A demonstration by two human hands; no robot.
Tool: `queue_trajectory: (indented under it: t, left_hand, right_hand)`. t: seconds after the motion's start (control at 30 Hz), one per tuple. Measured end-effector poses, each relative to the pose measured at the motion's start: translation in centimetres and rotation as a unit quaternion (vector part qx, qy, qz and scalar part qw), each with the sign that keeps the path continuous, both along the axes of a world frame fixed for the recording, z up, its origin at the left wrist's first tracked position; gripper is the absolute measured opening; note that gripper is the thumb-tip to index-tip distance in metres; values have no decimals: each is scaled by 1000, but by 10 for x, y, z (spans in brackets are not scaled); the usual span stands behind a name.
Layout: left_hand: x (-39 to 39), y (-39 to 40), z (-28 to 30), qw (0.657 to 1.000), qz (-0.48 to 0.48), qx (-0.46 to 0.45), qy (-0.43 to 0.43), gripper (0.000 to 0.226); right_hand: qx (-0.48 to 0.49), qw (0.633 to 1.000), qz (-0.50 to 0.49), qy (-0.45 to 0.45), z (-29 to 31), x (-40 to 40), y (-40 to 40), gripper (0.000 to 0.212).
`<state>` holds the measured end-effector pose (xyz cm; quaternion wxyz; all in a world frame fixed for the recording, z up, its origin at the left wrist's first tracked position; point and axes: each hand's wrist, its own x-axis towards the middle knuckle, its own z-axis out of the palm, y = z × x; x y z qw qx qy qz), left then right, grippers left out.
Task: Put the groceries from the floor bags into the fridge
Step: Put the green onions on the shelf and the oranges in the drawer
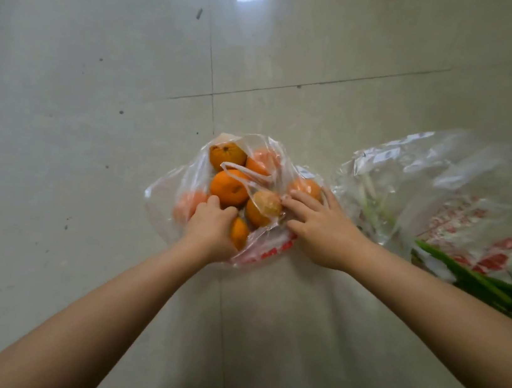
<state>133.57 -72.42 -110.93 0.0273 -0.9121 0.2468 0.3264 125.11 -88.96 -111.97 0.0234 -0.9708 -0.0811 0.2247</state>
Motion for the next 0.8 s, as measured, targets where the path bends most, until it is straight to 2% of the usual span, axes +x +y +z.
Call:
queue_trajectory:
  t: [0.1, 0.17, 0.2, 0.3, 0.37, 0.43, 0.5, 0.57, 0.67, 0.8]
  left_hand:
    - [1, -1, 24, 990, 109, -85, -16, 57]
    - [2, -10, 44, 972, 146, -181, -42, 61]
    - [1, -18, 53, 961, 149, -228, -53, 59]
    - [-9, -60, 65, 946, 97, -307, -40, 61]
    - [-24, -95, 62, 954, -14, -300, -10, 65]
    - [-39, -127, 58, 950, -171, -261, 8, 65]
    - [-51, -154, 56, 916, -342, -208, -19, 60]
    - [-60, -173, 51, 873, -460, -160, -33, 57]
    - [-68, -183, 33, 844, -529, -84, -27, 61]
    - [-67, -175, 14, 885, -462, -56, -38, 56]
  right_hand:
    - [53, 998, -24, -18, 9, -9, -6, 32]
    - [88, 990, -12, -106, 12, -22, -22, 31]
    - [105, 983, -22, -149, 13, -31, -33, 32]
    - [128, 974, -96, -161, 34, -66, -67, 29]
    - [118, 966, -171, -153, 47, -94, -95, 21]
    - [84, 962, -235, -113, 53, -117, -121, 10]
    - [41, 953, -296, -56, 49, -132, -145, 15]
    - [35, 932, -361, 26, 39, -142, -161, 27]
    - [54, 927, -357, 102, 18, -143, -156, 38]
    - [98, 922, -369, 70, -13, -129, -132, 30]
